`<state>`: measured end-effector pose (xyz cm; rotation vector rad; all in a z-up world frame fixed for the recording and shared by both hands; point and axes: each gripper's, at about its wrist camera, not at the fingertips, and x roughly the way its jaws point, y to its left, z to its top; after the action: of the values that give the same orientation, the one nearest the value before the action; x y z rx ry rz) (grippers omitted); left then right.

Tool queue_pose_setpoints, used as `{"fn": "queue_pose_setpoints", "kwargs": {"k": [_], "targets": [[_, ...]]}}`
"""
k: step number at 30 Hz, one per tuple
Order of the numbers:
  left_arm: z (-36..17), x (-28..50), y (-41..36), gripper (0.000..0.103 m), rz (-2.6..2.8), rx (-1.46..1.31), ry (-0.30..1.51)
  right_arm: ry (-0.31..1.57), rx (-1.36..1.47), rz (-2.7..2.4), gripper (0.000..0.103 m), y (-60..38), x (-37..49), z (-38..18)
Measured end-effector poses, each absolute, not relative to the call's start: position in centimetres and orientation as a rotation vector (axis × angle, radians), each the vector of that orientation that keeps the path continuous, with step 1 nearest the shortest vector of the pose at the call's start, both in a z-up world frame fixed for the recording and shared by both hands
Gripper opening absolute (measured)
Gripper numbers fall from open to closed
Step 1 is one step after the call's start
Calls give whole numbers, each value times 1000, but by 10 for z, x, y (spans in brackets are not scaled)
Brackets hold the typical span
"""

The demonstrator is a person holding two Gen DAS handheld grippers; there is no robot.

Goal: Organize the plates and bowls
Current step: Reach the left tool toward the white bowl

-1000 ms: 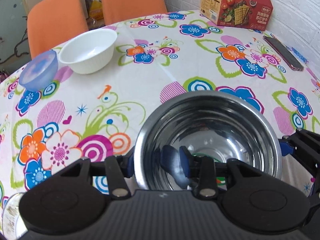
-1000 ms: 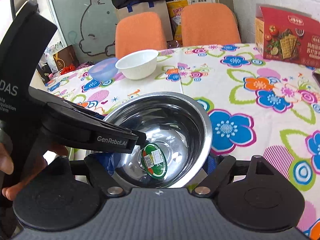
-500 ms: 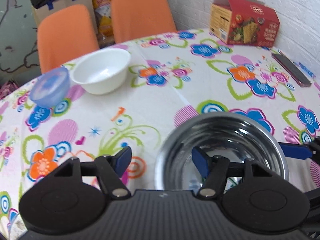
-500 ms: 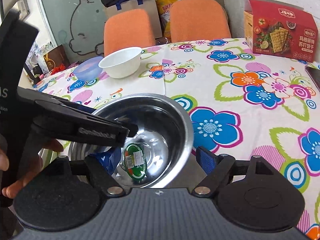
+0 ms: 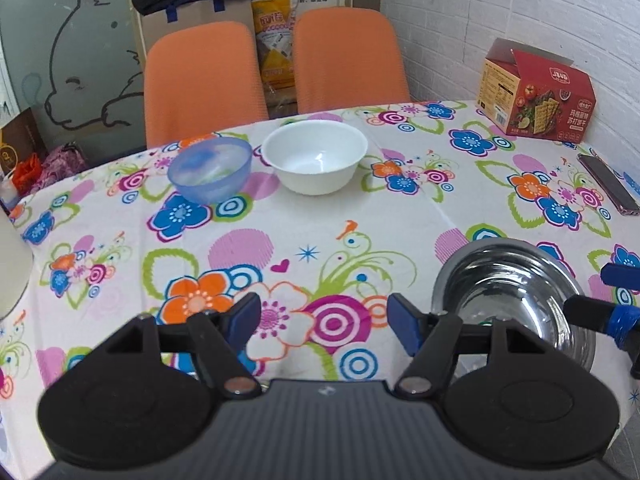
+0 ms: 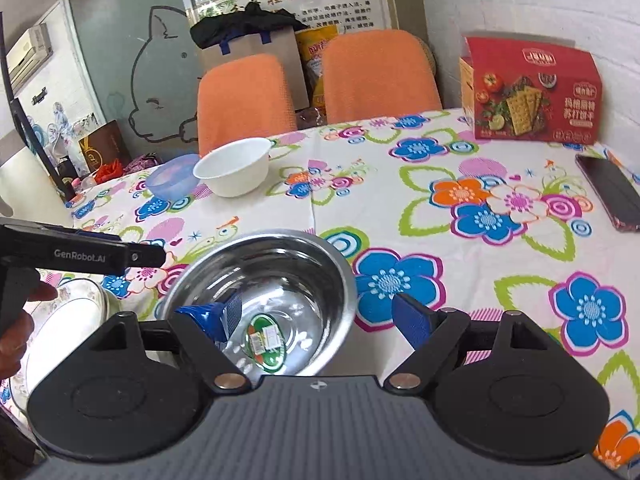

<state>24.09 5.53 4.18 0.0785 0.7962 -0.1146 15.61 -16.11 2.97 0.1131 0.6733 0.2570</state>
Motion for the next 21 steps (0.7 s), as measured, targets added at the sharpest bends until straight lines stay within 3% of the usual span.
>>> {"fn": "queue_pose_setpoints", "kwargs": {"k": [7,14,21], "targets": [[87,258,74,71,-90,113,743,611,23,366,69,-130,189,76],[131,324,81,71,-79,173,697,597,-109,444,69,-101,246,108],[103,407,69,72,-96,270,745,738,-211,529,69,-82,315,80]]}}
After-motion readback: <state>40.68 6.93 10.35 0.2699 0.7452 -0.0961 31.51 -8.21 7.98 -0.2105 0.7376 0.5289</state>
